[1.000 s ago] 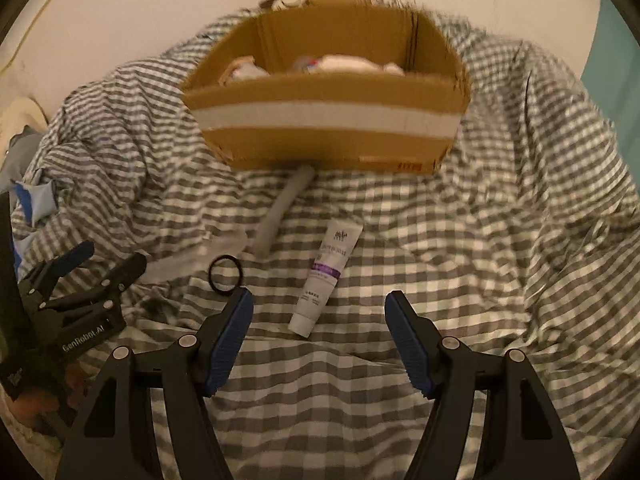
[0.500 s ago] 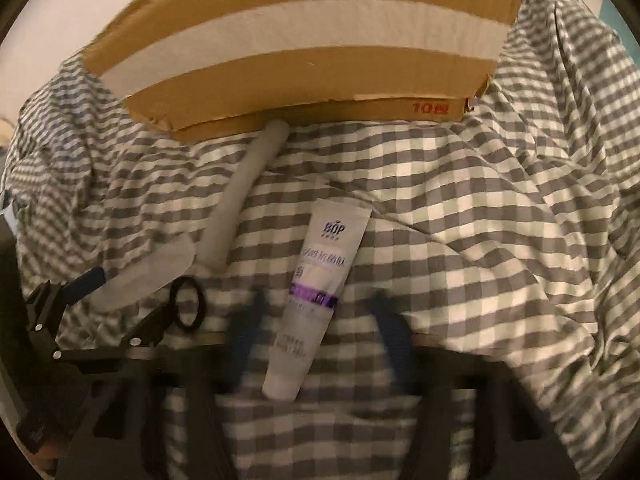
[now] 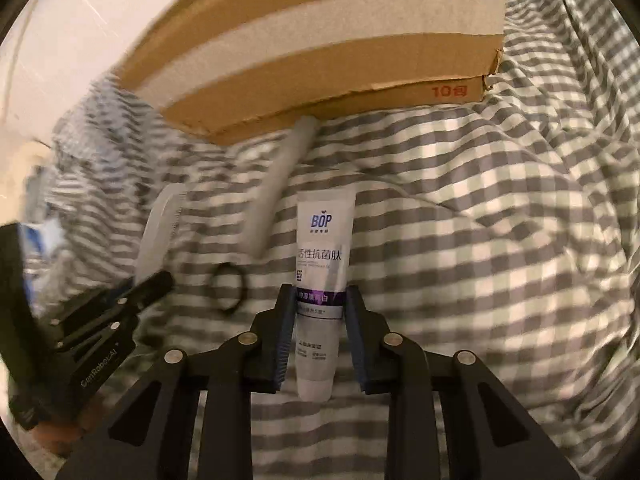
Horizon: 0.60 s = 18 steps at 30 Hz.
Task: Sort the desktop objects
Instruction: 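Grasp the white comb with the left gripper while the right grasps the white lotion tube, then carry the comb and lotion tube over the cardboard box and release them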
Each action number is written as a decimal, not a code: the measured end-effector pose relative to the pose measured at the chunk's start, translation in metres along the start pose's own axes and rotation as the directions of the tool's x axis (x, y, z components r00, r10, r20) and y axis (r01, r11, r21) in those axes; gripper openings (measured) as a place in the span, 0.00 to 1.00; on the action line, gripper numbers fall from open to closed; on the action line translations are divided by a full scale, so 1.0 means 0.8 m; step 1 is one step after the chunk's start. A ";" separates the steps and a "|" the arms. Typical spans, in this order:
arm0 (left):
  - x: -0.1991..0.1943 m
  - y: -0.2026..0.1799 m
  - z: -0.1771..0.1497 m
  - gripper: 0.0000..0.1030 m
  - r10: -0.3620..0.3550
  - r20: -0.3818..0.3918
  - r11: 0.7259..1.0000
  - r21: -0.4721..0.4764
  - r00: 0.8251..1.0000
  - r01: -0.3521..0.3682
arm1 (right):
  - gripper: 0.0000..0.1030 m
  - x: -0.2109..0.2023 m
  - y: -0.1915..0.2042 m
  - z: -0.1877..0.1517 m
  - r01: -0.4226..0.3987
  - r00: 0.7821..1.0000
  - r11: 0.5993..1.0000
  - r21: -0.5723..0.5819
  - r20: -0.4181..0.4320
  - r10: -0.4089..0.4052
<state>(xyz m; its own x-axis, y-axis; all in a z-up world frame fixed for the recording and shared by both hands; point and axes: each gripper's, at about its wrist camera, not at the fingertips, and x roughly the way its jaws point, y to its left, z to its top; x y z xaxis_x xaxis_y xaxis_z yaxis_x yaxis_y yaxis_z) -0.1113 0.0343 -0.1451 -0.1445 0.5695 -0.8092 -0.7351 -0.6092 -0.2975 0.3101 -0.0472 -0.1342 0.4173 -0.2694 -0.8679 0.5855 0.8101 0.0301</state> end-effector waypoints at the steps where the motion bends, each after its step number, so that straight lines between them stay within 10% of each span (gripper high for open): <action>1: -0.010 0.003 -0.001 0.11 -0.012 0.014 1.000 -0.016 1.000 0.012 | 0.24 -0.008 0.004 -0.002 0.004 1.000 1.000 -0.014 0.007 -0.004; 18: -0.136 -0.030 0.033 0.04 -0.098 0.193 0.995 0.000 0.976 0.100 | 0.15 -0.157 0.037 -0.006 -0.028 0.982 0.996 -0.084 0.185 0.043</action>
<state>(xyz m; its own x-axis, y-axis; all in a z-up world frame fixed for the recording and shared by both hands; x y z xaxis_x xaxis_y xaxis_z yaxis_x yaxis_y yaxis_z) -0.0956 0.0017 -0.0364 -0.1968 0.7227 -0.6626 -0.7459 -0.5490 -0.3772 0.2717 0.0129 -0.0268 0.5636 -0.3263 -0.7589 0.5134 0.8581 0.0123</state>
